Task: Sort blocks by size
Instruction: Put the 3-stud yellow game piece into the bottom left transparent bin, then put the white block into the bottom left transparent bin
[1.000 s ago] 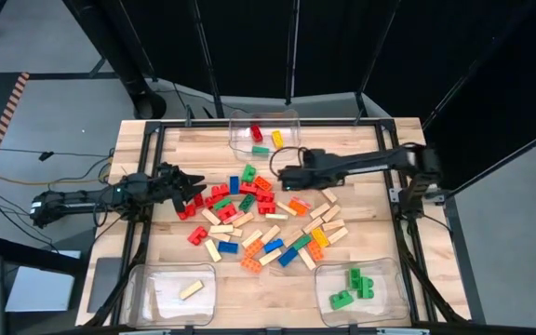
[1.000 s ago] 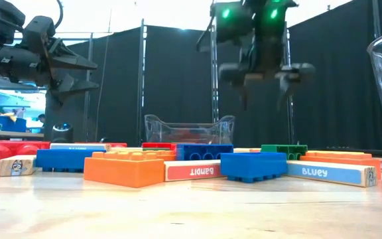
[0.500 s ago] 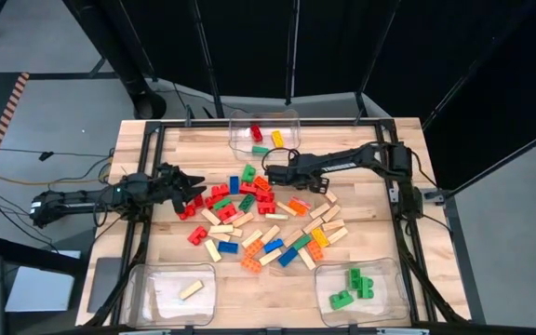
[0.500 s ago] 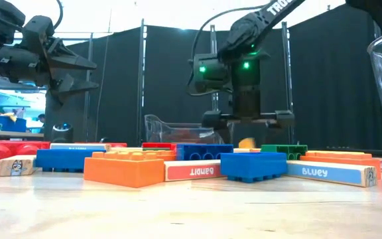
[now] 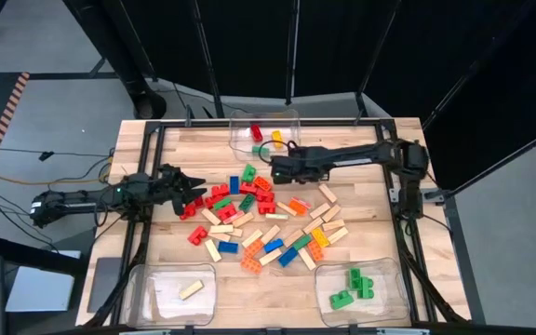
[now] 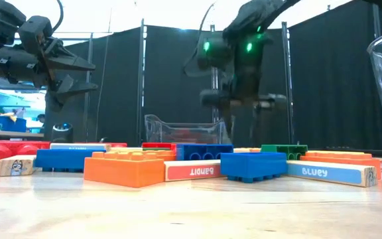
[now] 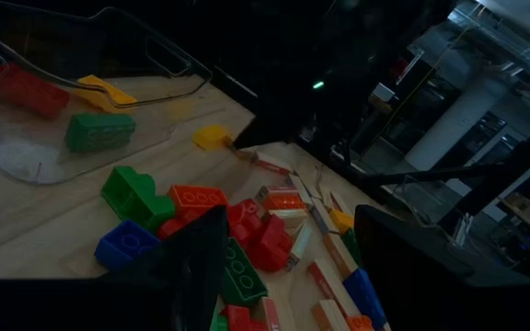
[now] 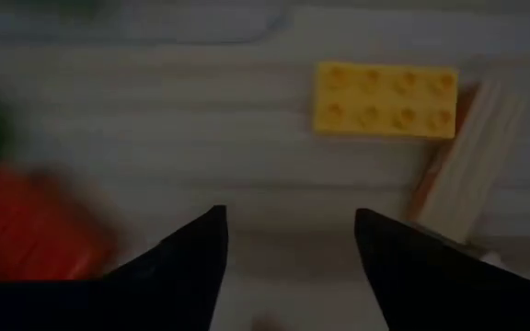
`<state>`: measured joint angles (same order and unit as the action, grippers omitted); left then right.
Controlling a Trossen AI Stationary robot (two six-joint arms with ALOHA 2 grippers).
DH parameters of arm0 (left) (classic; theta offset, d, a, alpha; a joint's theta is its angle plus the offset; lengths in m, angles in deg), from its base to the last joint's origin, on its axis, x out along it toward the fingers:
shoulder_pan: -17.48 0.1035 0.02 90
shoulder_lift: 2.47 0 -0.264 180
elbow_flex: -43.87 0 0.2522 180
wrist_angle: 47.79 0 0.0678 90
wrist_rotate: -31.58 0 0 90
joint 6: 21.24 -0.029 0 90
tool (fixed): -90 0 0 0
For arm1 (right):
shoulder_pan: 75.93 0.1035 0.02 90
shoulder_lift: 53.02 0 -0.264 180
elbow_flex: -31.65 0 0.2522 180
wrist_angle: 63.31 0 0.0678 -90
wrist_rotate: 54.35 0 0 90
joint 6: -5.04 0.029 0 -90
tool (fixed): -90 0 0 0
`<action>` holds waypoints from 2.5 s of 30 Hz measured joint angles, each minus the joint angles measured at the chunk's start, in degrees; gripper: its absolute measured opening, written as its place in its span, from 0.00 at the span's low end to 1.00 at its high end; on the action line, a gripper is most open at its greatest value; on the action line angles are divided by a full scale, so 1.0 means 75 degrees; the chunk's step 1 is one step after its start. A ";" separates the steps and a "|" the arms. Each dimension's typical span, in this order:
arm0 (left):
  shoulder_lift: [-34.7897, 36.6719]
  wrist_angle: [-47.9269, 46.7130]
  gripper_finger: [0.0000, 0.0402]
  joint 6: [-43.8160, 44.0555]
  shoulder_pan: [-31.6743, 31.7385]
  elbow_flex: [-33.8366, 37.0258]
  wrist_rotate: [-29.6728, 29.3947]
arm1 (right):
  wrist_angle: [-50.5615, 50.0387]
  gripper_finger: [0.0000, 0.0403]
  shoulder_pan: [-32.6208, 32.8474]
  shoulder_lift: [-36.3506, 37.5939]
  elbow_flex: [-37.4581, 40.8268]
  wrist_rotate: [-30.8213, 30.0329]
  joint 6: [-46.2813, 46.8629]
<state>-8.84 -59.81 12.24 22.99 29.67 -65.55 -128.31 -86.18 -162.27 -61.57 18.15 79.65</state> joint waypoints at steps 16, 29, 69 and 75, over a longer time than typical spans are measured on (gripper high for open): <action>-0.0003 0.0000 0.61 0.0005 0.0001 -0.0001 -0.0009 | -0.1472 0.30 -0.0566 0.0855 0.0020 0.0423 -0.2914; 0.0000 -0.0002 0.61 0.0100 0.0001 -0.0002 -0.0020 | -0.1596 0.40 -0.0271 0.0747 0.0026 0.0377 -0.1622; -0.0001 -0.0032 0.61 -0.0026 -0.0001 -0.0001 -0.0037 | 0.1403 0.29 -0.1131 0.0726 0.2663 0.0956 0.0816; -0.0001 -0.0035 0.61 -0.0028 0.0000 -0.0001 -0.0044 | 0.1454 0.29 -0.0469 0.0869 0.2036 0.1304 -0.0289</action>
<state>-8.84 -60.07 12.03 22.99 29.66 -65.88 -117.41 -89.69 -155.76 -46.30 27.93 77.48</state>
